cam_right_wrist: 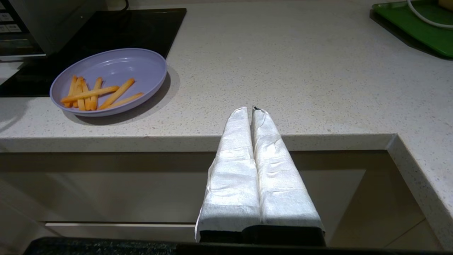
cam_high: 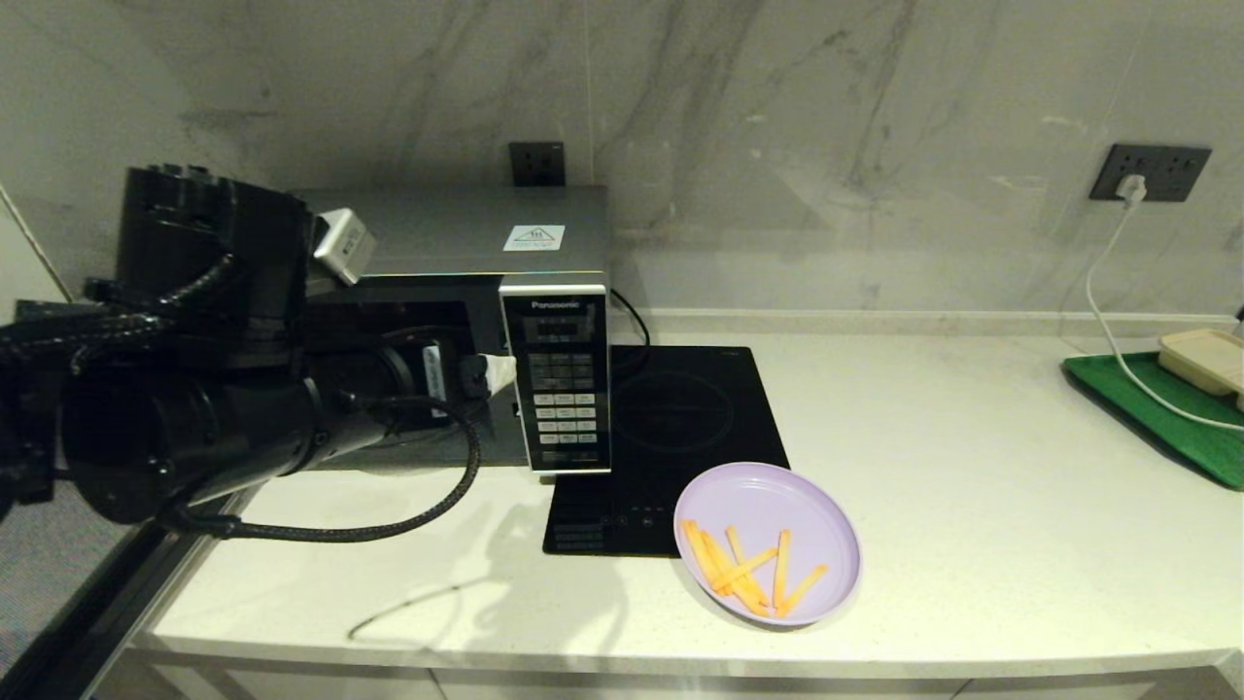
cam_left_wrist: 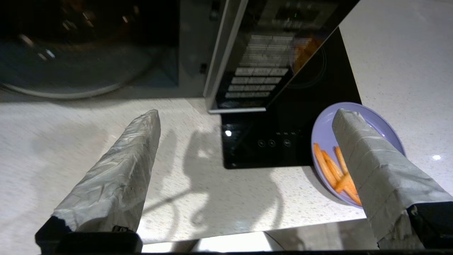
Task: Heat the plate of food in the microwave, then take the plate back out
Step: Close the microwave oven
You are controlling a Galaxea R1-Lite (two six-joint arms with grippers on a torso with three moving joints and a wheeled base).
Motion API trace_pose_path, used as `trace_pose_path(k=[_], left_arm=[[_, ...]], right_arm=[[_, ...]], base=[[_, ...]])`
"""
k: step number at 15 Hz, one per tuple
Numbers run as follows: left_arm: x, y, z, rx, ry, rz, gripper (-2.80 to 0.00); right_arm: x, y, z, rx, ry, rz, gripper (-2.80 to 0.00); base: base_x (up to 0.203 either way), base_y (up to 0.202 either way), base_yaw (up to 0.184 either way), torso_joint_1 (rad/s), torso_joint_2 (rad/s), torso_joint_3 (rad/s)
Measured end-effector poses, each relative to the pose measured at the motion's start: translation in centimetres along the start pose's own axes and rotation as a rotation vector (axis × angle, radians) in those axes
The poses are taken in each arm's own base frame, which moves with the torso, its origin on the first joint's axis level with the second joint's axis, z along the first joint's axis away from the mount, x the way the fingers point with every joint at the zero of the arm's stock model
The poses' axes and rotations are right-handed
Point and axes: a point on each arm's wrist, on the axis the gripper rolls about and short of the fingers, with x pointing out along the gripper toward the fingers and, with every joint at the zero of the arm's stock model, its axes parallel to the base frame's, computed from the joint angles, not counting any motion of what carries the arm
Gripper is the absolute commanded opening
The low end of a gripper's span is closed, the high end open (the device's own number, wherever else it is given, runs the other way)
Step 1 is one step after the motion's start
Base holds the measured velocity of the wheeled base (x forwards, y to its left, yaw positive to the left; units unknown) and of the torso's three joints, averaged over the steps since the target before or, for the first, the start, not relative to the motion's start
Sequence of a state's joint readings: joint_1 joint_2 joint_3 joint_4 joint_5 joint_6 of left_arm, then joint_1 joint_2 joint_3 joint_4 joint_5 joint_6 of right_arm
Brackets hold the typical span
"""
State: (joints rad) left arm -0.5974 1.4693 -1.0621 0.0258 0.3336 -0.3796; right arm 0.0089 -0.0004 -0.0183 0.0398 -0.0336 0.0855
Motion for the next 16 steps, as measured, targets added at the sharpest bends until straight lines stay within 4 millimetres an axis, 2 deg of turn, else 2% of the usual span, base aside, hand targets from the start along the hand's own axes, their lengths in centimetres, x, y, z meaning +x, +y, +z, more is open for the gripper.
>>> trace_pose_path(k=[5,8,9,12,16], left_arm=[[-3.3,1.9,2.1,0.154,-0.135,0.054,0.00],[-5.1,3.1,4.3,0.199,-0.316,0.127,0.00],[-5.6,3.5,4.8,0.206,-0.354,0.153,-2.80],[-6.9,4.8,5.4,0.228,-0.375,0.219,-2.80],[-8.8,7.8,7.6,0.219,-0.413,0.385,-2.80]], right_arm=[[0.0,0.0,0.0,0.000,0.000,0.000,-2.80],[0.0,0.0,0.0,0.000,0.000,0.000,-2.80],[0.0,0.0,0.0,0.000,0.000,0.000,-2.80],[0.0,0.0,0.0,0.000,0.000,0.000,-2.80],[0.0,0.0,0.0,0.000,0.000,0.000,-2.80]], base=[[0.000,0.000,0.000,0.000,0.00,0.000],[0.000,0.000,0.000,0.000,0.00,0.000],[0.000,0.000,0.000,0.000,0.00,0.000],[0.000,0.000,0.000,0.000,0.00,0.000],[0.000,0.000,0.000,0.000,0.00,0.000]])
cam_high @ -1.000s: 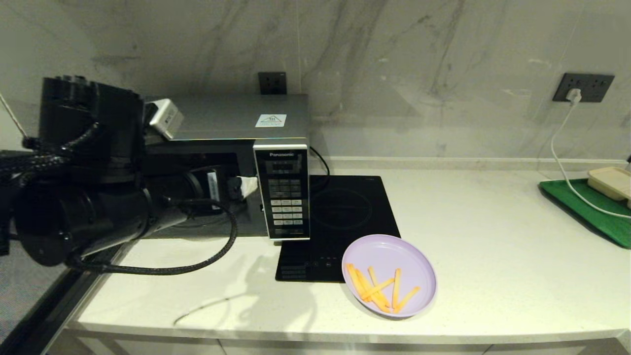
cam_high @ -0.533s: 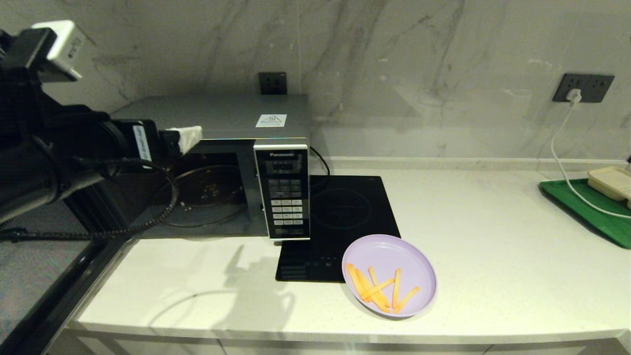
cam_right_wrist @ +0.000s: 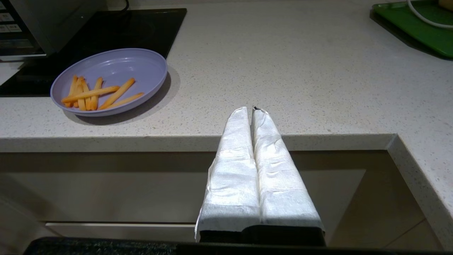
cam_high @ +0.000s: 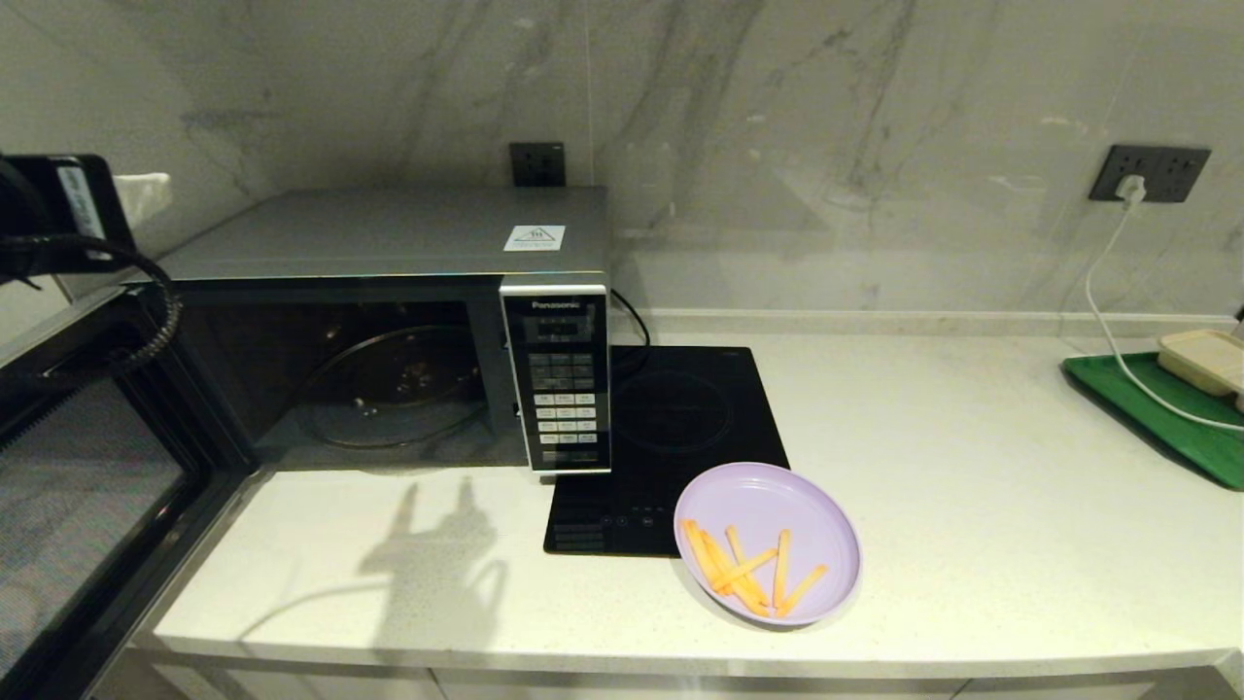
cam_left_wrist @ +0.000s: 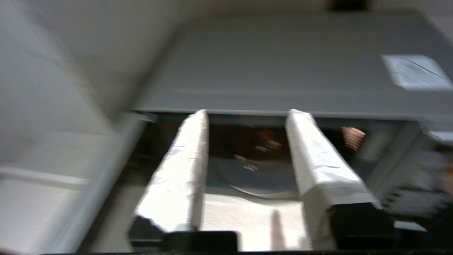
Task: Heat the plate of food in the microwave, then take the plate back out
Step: Close the microwave oven
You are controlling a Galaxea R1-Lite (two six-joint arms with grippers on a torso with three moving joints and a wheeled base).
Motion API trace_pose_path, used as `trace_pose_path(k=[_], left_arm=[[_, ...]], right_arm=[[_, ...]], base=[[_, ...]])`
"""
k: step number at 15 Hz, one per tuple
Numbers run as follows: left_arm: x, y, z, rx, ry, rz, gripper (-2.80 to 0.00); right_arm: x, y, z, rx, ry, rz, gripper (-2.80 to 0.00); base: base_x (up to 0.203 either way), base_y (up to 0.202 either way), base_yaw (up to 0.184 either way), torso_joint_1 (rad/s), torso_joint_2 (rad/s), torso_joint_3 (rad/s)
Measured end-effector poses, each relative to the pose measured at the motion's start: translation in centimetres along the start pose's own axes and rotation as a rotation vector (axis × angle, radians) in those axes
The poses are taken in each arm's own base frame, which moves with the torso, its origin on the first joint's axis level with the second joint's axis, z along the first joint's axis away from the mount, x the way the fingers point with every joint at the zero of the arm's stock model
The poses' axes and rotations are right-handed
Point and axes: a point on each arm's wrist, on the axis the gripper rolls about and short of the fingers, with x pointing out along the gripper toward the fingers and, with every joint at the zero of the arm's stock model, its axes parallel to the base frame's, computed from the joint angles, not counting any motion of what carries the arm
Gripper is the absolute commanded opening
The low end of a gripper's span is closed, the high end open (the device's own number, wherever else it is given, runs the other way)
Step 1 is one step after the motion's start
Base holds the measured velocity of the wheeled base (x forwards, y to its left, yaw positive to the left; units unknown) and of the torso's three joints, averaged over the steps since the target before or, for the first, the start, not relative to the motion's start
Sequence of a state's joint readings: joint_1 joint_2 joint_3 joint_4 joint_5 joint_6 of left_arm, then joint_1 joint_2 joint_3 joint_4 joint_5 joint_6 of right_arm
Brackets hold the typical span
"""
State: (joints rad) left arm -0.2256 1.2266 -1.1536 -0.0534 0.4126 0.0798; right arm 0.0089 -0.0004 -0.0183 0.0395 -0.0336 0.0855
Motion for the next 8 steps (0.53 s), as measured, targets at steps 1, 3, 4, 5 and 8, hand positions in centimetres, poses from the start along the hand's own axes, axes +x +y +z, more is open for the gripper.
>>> trace_pose_path(k=[1,3,4,5,8], left_arm=[[0.0,1.2,0.8,0.006,-0.021,0.040,-2.80],[0.2,3.8,1.8,0.028,-0.055,0.117,-2.80],[0.3,5.2,2.0,0.040,-0.066,0.154,-2.80],[0.3,6.7,2.2,0.052,-0.075,0.186,-2.80],[1.2,10.1,1.8,0.087,-0.123,0.223,-2.80]], right_arm=[[0.0,0.0,0.0,0.000,0.000,0.000,-2.80],[0.0,0.0,0.0,0.000,0.000,0.000,-2.80],[0.0,0.0,0.0,-0.001,0.000,0.000,-2.80],[0.0,0.0,0.0,0.000,0.000,0.000,-2.80],[0.0,0.0,0.0,0.000,0.000,0.000,-2.80]], base=[[0.000,0.000,0.000,0.000,0.00,0.000],[0.000,0.000,0.000,0.000,0.00,0.000],[0.000,0.000,0.000,0.000,0.00,0.000],[0.000,0.000,0.000,0.000,0.00,0.000],[0.000,0.000,0.000,0.000,0.00,0.000]])
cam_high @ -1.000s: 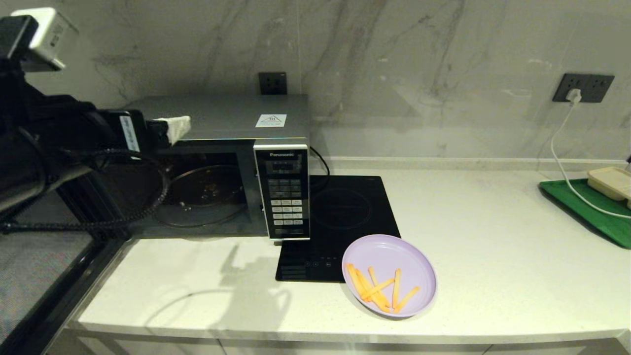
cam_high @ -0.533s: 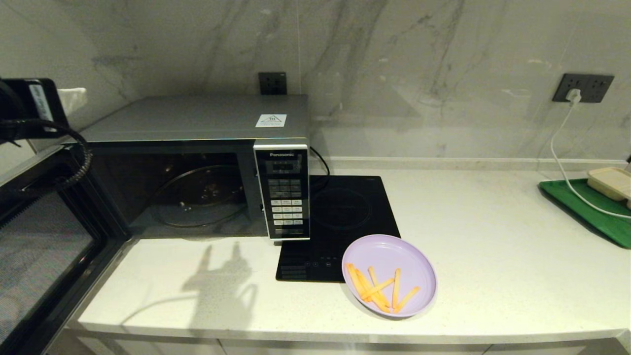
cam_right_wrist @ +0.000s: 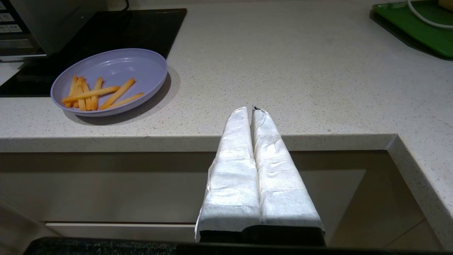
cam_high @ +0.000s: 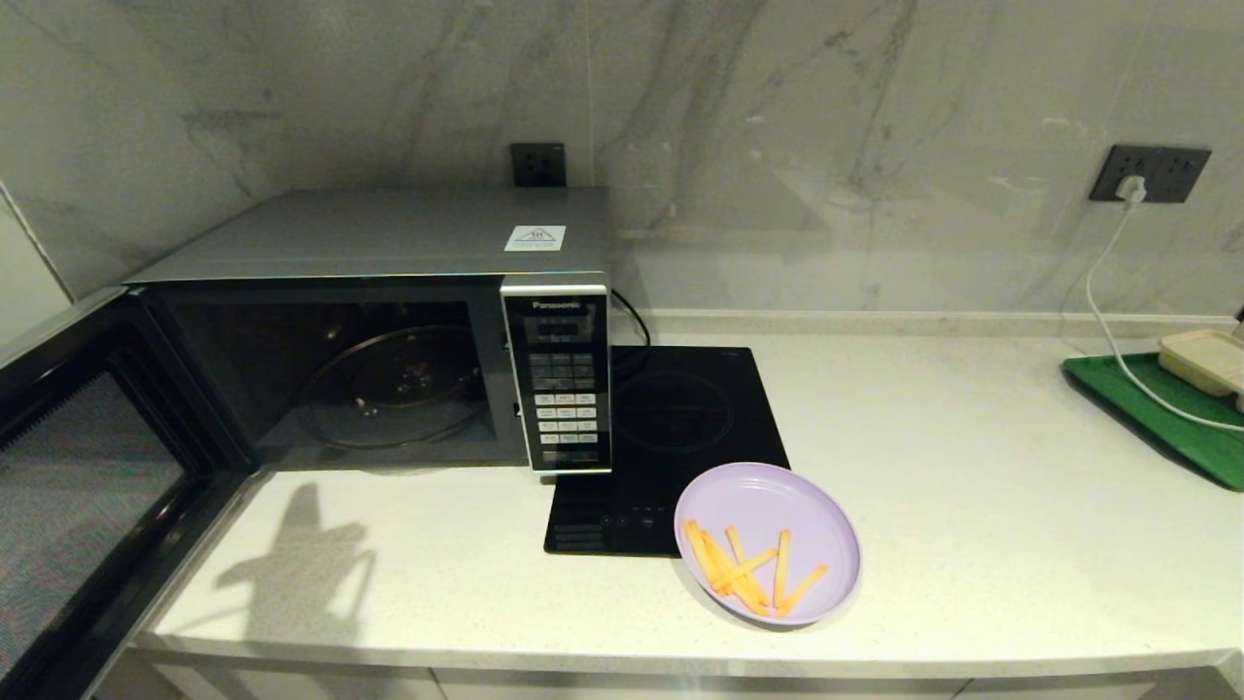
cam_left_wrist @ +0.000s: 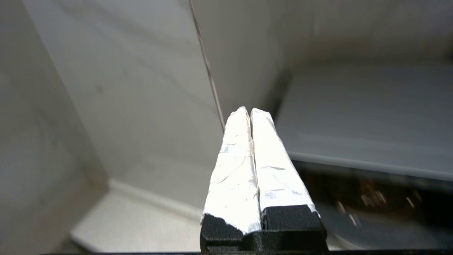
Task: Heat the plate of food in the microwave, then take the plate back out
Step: Close the microwave oven
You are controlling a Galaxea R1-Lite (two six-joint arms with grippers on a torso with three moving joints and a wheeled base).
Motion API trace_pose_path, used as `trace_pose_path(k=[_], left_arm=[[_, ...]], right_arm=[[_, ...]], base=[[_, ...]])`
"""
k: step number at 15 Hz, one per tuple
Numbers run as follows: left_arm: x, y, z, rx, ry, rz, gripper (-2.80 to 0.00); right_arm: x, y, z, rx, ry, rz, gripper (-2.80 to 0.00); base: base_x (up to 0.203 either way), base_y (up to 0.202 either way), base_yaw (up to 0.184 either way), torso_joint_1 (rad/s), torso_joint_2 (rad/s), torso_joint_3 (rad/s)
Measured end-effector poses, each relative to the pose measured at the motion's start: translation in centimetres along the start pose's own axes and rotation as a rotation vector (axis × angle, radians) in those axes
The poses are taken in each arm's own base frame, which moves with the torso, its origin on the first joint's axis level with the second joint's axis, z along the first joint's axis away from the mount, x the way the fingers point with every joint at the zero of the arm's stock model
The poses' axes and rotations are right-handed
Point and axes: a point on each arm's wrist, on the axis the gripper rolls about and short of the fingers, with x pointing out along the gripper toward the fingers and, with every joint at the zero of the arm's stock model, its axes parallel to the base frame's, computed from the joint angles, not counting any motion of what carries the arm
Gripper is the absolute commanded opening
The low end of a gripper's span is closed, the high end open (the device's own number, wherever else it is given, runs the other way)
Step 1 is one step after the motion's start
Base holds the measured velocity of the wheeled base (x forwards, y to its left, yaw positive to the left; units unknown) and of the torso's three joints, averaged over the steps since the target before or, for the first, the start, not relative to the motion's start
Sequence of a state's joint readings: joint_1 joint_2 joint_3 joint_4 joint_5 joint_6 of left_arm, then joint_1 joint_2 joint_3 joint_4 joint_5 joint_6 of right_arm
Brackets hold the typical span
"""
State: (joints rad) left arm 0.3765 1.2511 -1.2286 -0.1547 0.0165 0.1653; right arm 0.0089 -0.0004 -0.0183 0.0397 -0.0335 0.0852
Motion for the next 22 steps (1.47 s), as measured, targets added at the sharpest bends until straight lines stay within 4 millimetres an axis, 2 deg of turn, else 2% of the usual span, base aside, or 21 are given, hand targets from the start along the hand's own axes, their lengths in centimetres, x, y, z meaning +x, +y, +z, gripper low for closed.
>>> trace_pose_path(k=[3,5,7,10,12,16,17,20,22], left_arm=[[2.4,0.9,-0.5,0.039,-0.152,0.055,-2.80],[4.0,1.9,-1.4,0.048,-0.181,0.119,-2.80],[4.8,2.4,-3.0,-0.013,-0.069,0.134,-2.80],[4.8,2.5,-4.9,-0.171,0.195,0.193,-2.80],[4.0,2.5,-4.4,-0.279,0.335,0.211,-2.80],[1.6,2.7,-0.3,-0.467,0.508,0.175,-2.80],[1.2,2.7,0.2,-0.502,0.559,0.176,-2.80],[1.2,3.1,-1.0,-0.614,0.782,0.257,-2.80],[2.0,4.2,-2.1,-0.639,0.838,0.321,-2.80]], right_arm=[[0.0,0.0,0.0,0.000,0.000,0.000,-2.80],[0.0,0.0,0.0,0.000,0.000,0.000,-2.80],[0.0,0.0,0.0,0.000,0.000,0.000,-2.80],[0.0,0.0,0.0,0.000,0.000,0.000,-2.80],[0.0,0.0,0.0,0.000,0.000,0.000,-2.80],[0.0,0.0,0.0,-0.001,0.000,0.000,-2.80],[0.0,0.0,0.0,0.000,0.000,0.000,-2.80],[0.0,0.0,0.0,0.000,0.000,0.000,-2.80],[0.0,0.0,0.0,0.000,0.000,0.000,-2.80]], base=[[0.000,0.000,0.000,0.000,0.00,0.000],[0.000,0.000,0.000,0.000,0.00,0.000],[0.000,0.000,0.000,0.000,0.00,0.000],[0.000,0.000,0.000,0.000,0.00,0.000],[0.000,0.000,0.000,0.000,0.00,0.000],[0.000,0.000,0.000,0.000,0.00,0.000],[0.000,0.000,0.000,0.000,0.00,0.000],[0.000,0.000,0.000,0.000,0.00,0.000],[0.000,0.000,0.000,0.000,0.00,0.000]])
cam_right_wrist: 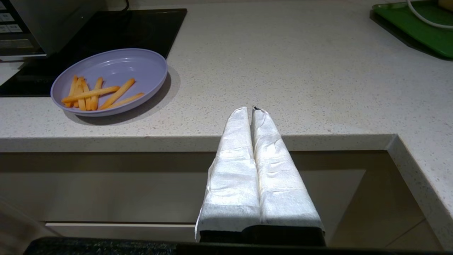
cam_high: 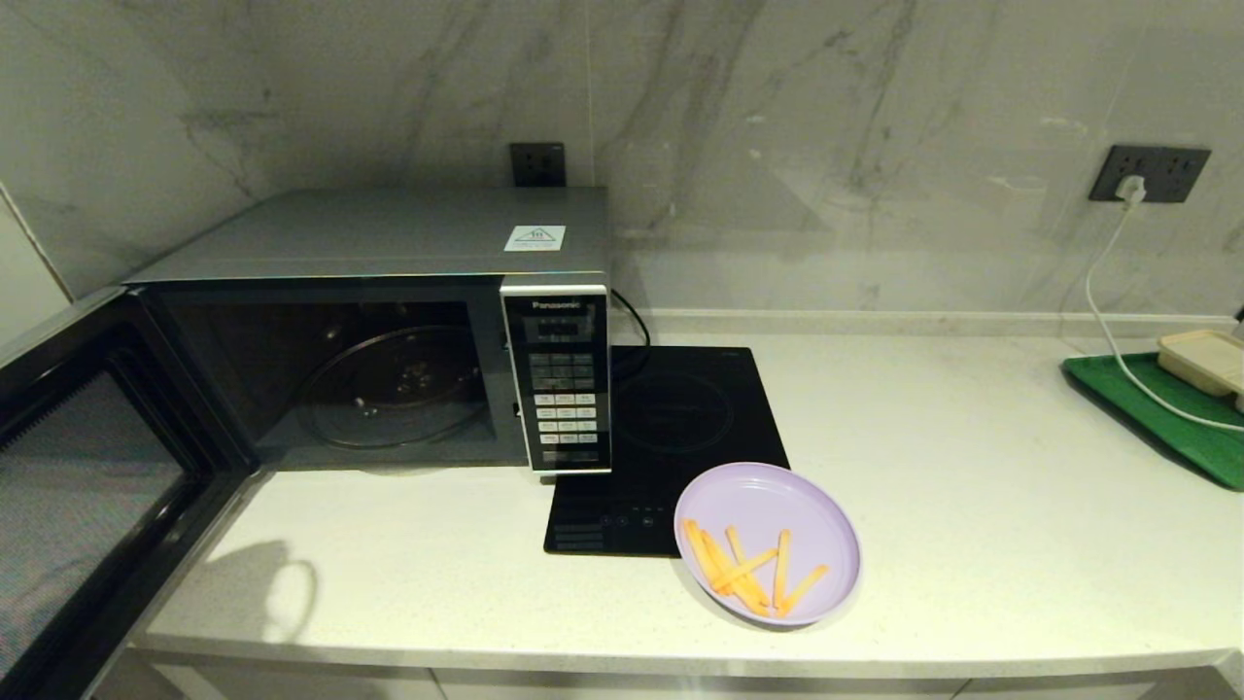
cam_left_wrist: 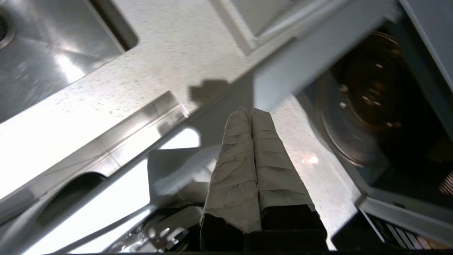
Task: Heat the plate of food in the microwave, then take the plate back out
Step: Close the microwave oven
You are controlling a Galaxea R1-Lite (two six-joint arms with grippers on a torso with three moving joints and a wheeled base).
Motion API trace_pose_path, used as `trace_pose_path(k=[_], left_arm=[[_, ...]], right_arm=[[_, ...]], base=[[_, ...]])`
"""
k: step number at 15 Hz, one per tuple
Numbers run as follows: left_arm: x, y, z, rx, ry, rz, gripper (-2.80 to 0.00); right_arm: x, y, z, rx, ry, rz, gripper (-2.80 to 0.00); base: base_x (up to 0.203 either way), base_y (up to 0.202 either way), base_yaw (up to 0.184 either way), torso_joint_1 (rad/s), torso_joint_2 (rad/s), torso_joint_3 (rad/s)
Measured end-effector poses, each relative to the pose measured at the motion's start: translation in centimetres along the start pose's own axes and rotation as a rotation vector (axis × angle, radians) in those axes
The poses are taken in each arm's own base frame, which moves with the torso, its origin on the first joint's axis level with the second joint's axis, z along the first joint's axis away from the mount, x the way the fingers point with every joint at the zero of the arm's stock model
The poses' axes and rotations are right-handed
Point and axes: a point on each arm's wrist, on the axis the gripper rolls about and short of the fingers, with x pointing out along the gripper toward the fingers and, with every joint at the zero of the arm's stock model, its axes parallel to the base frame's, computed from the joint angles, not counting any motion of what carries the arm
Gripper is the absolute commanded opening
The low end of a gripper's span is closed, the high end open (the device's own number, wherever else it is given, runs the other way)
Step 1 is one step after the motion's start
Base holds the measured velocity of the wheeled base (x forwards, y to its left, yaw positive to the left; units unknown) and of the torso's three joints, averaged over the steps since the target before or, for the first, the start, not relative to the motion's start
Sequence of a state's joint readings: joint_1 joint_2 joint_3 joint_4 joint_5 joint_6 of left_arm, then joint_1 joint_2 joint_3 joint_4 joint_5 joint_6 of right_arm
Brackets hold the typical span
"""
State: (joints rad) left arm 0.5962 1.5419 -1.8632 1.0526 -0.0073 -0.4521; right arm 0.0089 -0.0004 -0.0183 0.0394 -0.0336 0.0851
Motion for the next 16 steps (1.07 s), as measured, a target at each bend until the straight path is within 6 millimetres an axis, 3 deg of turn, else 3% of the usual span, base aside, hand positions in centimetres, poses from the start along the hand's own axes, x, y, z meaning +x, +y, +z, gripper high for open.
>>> trace_pose_path(k=[7,16], left_arm=[[2.3,2.1,2.5,-0.093,0.007,0.035,-2.80],[3.9,2.9,1.4,-0.108,0.123,0.088,-2.80]], right_arm=[[0.0,0.0,0.0,0.000,0.000,0.000,-2.80],[0.0,0.0,0.0,0.000,0.000,0.000,-2.80]], base=[[0.000,0.000,0.000,0.000,0.00,0.000],[0.000,0.000,0.000,0.000,0.00,0.000]])
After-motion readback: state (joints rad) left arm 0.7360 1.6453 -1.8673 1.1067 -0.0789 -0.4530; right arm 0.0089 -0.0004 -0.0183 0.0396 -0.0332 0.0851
